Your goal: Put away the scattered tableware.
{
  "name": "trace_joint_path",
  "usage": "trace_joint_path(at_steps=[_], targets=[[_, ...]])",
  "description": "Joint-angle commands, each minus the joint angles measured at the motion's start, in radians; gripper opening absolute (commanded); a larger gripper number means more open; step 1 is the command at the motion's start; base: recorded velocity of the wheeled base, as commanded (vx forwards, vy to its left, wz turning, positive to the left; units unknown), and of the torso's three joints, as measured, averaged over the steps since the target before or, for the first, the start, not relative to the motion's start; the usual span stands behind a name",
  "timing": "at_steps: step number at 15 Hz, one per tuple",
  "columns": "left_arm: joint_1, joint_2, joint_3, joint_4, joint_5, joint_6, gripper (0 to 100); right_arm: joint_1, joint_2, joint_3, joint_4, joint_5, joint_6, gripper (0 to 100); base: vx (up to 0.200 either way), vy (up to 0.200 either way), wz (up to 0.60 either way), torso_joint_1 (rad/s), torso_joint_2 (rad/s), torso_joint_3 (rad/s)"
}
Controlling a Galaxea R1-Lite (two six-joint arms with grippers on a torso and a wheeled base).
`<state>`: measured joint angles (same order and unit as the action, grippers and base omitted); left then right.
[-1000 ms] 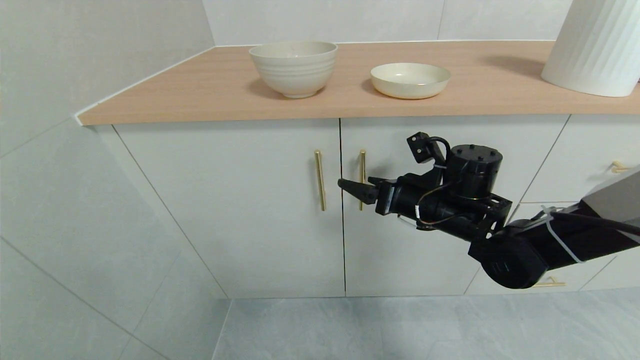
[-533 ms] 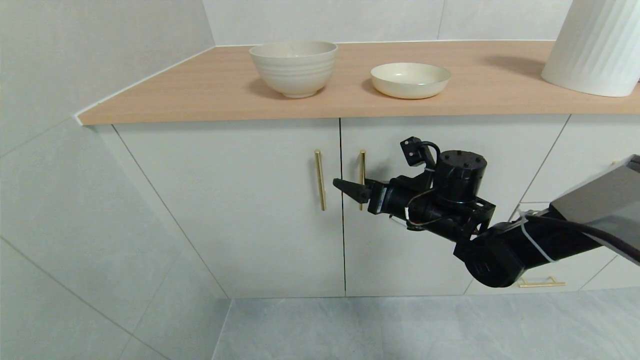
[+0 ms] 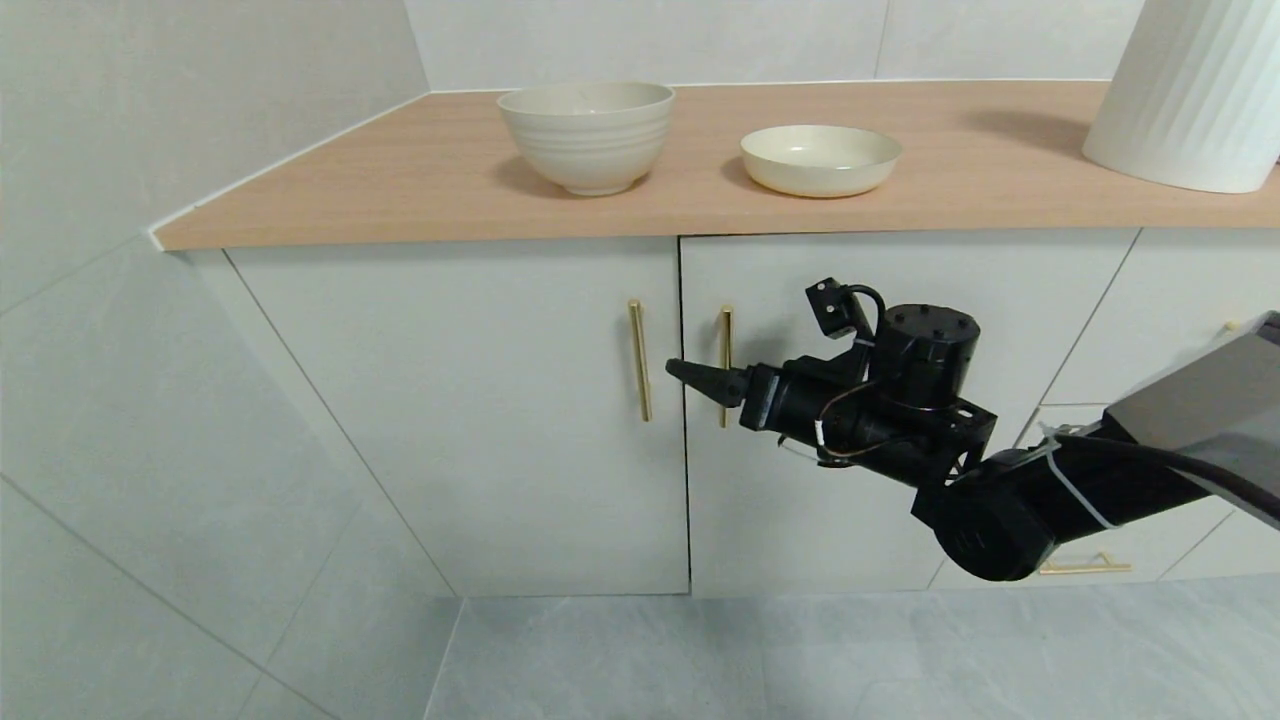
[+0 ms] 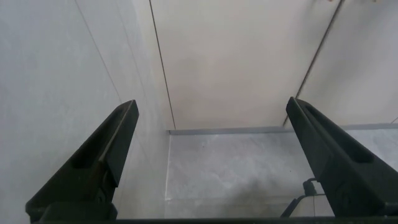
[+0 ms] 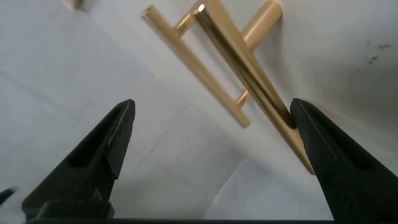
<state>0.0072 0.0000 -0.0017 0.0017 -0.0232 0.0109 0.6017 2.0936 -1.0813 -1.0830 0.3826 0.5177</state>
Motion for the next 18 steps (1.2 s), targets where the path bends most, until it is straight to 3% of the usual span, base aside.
trace_joint_path(at_steps=[1,4,11,18], targets=[[0.0,0.0,0.0,0.0,0.0,0.0,100,0.009,-0.053,0.043,-0.002,0.048,0.013,100,0.0,0.0,0.0,0.0,0.0,0.0],[0.0,0.0,0.0,0.0,0.0,0.0,100,0.012,-0.099,0.112,-0.002,0.096,0.012,100,0.0,0.0,0.0,0.0,0.0,0.0],[0.0,0.0,0.0,0.0,0.0,0.0,100,0.053,-0.368,0.497,-0.127,0.197,0.012,100,0.0,0.0,0.0,0.0,0.0,0.0],[0.0,0.0,0.0,0.0,0.0,0.0,100,0.139,-0.497,0.728,-0.144,0.203,0.01,100,0.0,0.0,0.0,0.0,0.0,0.0]])
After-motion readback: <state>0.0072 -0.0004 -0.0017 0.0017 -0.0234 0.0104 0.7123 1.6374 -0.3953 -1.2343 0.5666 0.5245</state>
